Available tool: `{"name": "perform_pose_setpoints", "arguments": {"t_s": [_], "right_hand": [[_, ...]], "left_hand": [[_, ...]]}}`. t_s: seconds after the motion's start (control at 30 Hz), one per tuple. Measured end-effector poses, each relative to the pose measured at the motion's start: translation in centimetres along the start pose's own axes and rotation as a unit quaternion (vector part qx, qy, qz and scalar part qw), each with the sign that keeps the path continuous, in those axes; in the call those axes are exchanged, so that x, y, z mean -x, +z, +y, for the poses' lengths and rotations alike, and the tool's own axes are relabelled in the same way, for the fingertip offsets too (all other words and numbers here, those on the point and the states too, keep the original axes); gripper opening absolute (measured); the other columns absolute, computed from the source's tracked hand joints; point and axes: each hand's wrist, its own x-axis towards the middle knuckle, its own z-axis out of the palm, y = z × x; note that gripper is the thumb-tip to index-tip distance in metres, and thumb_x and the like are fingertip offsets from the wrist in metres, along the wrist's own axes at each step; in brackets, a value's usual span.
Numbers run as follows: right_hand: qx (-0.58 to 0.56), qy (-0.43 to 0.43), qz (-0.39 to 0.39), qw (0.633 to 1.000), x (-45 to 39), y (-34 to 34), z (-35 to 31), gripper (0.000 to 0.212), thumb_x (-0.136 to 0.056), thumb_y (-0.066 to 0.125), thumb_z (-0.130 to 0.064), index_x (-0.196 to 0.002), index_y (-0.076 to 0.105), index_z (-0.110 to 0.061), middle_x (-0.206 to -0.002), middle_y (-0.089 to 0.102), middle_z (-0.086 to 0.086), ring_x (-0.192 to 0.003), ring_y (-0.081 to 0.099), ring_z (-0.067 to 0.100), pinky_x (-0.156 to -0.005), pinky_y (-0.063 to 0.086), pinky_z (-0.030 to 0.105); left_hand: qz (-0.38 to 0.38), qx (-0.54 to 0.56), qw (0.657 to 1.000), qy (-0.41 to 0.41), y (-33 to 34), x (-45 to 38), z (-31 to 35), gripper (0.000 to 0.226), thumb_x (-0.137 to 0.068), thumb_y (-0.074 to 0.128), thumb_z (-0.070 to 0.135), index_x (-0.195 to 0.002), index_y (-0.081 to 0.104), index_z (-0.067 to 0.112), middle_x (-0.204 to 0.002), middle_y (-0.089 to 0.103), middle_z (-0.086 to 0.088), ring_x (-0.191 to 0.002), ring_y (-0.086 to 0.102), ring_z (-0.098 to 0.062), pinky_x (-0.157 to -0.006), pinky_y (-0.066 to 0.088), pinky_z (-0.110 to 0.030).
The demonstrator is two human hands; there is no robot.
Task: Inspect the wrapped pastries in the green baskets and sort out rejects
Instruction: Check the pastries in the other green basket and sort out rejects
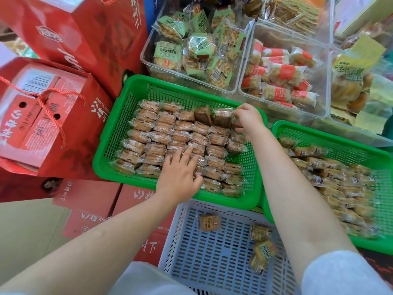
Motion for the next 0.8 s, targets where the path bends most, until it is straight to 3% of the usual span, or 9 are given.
{"name": "perform_pose_setpoints", "arguments": {"t_s": [0.23,0.33,0.4,0.47,0.53,0.63,0.7,0.8], "right_hand": [[-0.134,0.039,-0.029,0.99,0.6,-0.1,-0.1,0.013,-0.096,0.047,-0.014,-0.083,0.048,-0.017,-0.101,0.049,0.008,-0.101,0.051,0.033,-0.098,0.042,0.058],[-0.196,0.078,-0.018,0.977,0.7,-0.3,-0.4,0.012,-0.092,0.039,-0.011,-0.084,0.046,-0.017,-0.103,0.053,0.01,-0.11,0.057,0.037,-0.102,0.039,0.061],[-0.252,0.113,-0.004,0.961,0.5,-0.5,0.0,0.012,-0.095,0.037,-0.011,-0.088,0.046,-0.016,-0.102,0.059,0.01,-0.106,0.059,0.034,-0.103,0.04,0.059],[-0.283,0.137,0.018,0.949,0.3,-0.7,0.2,0.012,-0.096,0.036,-0.011,-0.091,0.045,-0.015,-0.105,0.06,0.013,-0.102,0.059,0.031,-0.099,0.044,0.056],[-0.297,0.149,0.039,0.942,0.2,-0.7,0.2,0.009,-0.096,0.037,-0.01,-0.095,0.046,-0.013,-0.111,0.062,0.017,-0.104,0.061,0.032,-0.086,0.051,0.051],[-0.244,0.111,0.049,0.962,0.2,0.1,0.0,0.016,-0.097,0.041,-0.012,-0.108,0.054,-0.013,-0.111,0.061,0.015,-0.1,0.064,0.031,-0.066,0.057,0.036],[-0.135,0.043,0.046,0.989,0.6,1.7,-0.3,0.013,-0.099,0.044,-0.015,-0.096,0.057,-0.015,-0.107,0.06,0.01,-0.099,0.065,0.03,-0.066,0.058,0.032],[0.015,-0.061,0.056,0.996,1.7,4.2,-0.7,0.012,-0.095,0.048,-0.018,-0.084,0.051,-0.014,-0.086,0.055,0.004,-0.082,0.06,0.027,-0.072,0.052,0.04]], "left_hand": [[-0.003,0.002,1.0,0.0,-0.1,0.0,0.1,0.065,-0.098,0.029,0.047,-0.158,0.022,0.025,-0.169,0.003,-0.002,-0.154,0.006,-0.027,-0.121,0.012,-0.051],[-0.001,-0.001,1.0,0.0,-0.1,0.1,0.1,0.065,-0.098,0.029,0.046,-0.158,0.022,0.024,-0.169,0.003,-0.002,-0.153,0.007,-0.027,-0.121,0.012,-0.051],[-0.001,-0.001,1.0,0.001,-0.2,0.1,0.1,0.065,-0.098,0.029,0.046,-0.158,0.023,0.024,-0.169,0.004,-0.002,-0.153,0.008,-0.027,-0.121,0.013,-0.051],[0.0,-0.001,1.0,0.001,-0.2,0.1,0.1,0.064,-0.098,0.03,0.046,-0.158,0.024,0.024,-0.169,0.005,-0.003,-0.153,0.009,-0.028,-0.121,0.014,-0.051],[0.001,-0.001,1.0,0.001,-0.2,0.1,0.1,0.064,-0.098,0.03,0.046,-0.158,0.025,0.023,-0.169,0.006,-0.003,-0.153,0.01,-0.027,-0.12,0.015,-0.05],[0.003,-0.001,1.0,-0.001,-0.2,0.2,0.1,0.064,-0.098,0.03,0.045,-0.158,0.025,0.023,-0.169,0.007,-0.003,-0.152,0.01,-0.026,-0.12,0.015,-0.05],[0.004,-0.002,1.0,0.0,-0.2,0.1,0.1,0.064,-0.098,0.03,0.045,-0.157,0.025,0.023,-0.169,0.007,-0.003,-0.152,0.01,-0.026,-0.12,0.015,-0.05],[0.008,-0.001,1.0,-0.001,-0.2,0.1,0.2,0.063,-0.098,0.03,0.045,-0.157,0.027,0.023,-0.169,0.008,-0.003,-0.152,0.011,-0.026,-0.121,0.015,-0.049]]}}
